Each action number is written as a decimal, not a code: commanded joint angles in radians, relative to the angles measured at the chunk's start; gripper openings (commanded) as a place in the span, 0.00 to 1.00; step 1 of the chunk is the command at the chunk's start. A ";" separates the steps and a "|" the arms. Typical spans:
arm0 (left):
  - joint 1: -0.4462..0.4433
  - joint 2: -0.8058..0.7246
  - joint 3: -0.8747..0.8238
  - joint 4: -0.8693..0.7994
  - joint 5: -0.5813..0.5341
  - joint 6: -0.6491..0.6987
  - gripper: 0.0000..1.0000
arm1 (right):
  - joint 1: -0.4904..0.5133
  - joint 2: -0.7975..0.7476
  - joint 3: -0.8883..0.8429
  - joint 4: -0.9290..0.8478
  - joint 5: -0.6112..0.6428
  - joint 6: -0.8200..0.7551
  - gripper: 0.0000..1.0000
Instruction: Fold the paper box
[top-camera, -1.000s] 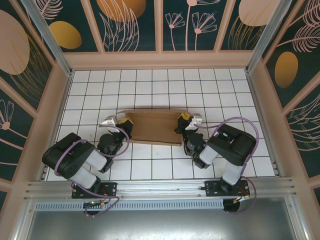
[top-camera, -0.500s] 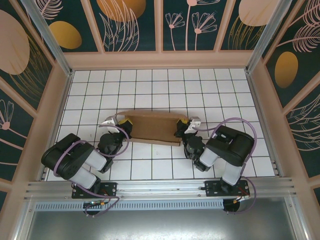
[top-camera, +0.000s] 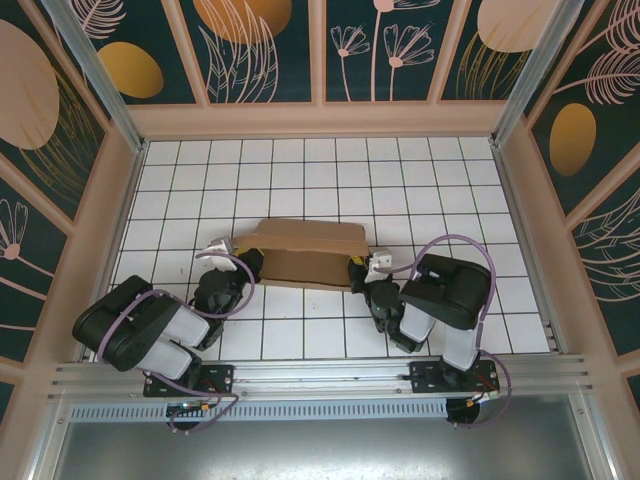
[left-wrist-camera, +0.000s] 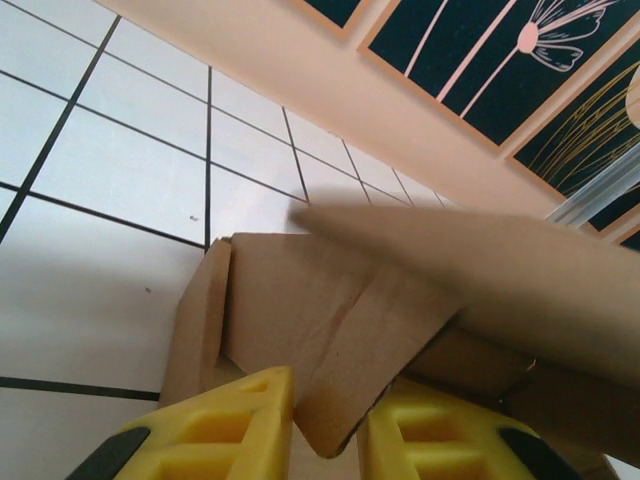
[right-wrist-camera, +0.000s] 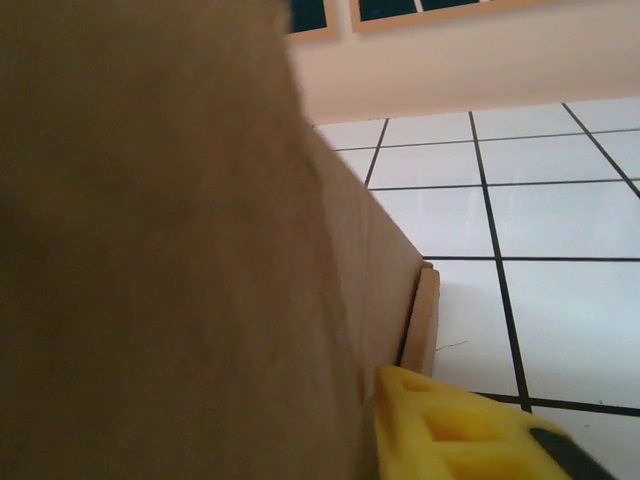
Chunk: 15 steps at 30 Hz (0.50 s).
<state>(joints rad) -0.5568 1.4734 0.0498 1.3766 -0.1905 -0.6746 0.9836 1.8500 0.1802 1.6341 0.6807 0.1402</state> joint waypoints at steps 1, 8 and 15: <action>-0.006 -0.037 0.009 -0.045 -0.018 0.009 0.24 | 0.006 -0.051 -0.018 0.084 -0.018 -0.066 0.43; -0.006 -0.135 0.008 -0.162 -0.051 0.023 0.38 | -0.001 -0.188 -0.100 0.077 -0.079 -0.152 0.63; -0.006 -0.289 -0.017 -0.315 -0.059 -0.016 0.39 | 0.017 -0.315 -0.200 0.071 -0.142 -0.109 0.64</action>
<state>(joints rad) -0.5575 1.2369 0.0467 1.1511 -0.2283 -0.6712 0.9855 1.5879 0.0174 1.6215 0.5659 0.0284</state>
